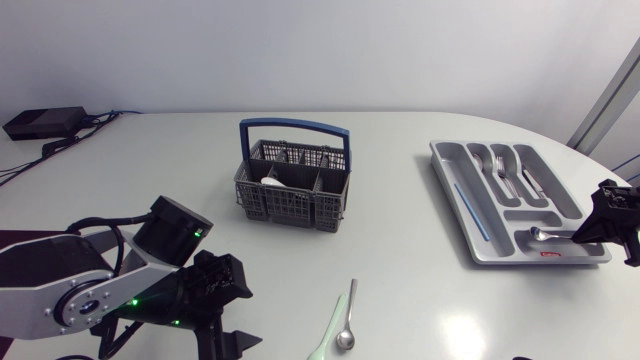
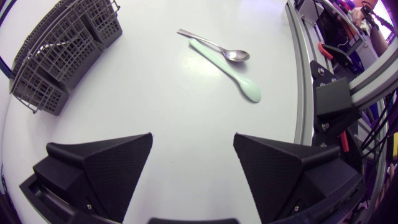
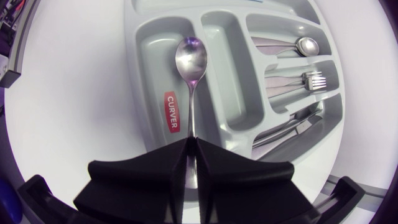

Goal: Unload the cutlery basket into the drawer organizer.

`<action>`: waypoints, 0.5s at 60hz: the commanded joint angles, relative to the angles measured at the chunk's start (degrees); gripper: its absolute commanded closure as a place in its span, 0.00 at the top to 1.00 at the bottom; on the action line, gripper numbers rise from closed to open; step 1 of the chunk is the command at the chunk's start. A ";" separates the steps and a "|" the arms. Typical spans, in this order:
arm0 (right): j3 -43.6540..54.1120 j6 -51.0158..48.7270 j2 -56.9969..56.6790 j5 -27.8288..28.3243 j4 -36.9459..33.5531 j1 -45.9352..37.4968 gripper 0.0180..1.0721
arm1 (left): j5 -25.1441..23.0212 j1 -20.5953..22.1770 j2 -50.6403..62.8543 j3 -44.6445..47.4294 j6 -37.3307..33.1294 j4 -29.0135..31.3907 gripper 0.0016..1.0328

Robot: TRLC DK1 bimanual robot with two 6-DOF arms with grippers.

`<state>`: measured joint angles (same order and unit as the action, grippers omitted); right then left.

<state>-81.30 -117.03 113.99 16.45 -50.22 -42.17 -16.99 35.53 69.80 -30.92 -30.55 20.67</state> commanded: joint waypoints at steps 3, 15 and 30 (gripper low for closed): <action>0.17 -4.08 2.46 -1.24 2.76 -0.45 0.06 | 0.38 1.47 0.25 -0.72 1.80 -0.36 0.89; 2.99 -4.34 2.72 -2.21 5.57 0.34 0.06 | 0.82 5.25 -2.30 0.42 1.54 -1.33 0.89; 5.45 -4.52 0.88 -1.59 6.62 -0.37 0.10 | 1.44 8.94 -5.73 1.30 -1.18 1.31 0.89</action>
<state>-78.06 -119.22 115.72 14.76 -44.07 -42.13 -15.77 43.59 64.99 -30.74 -30.24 20.73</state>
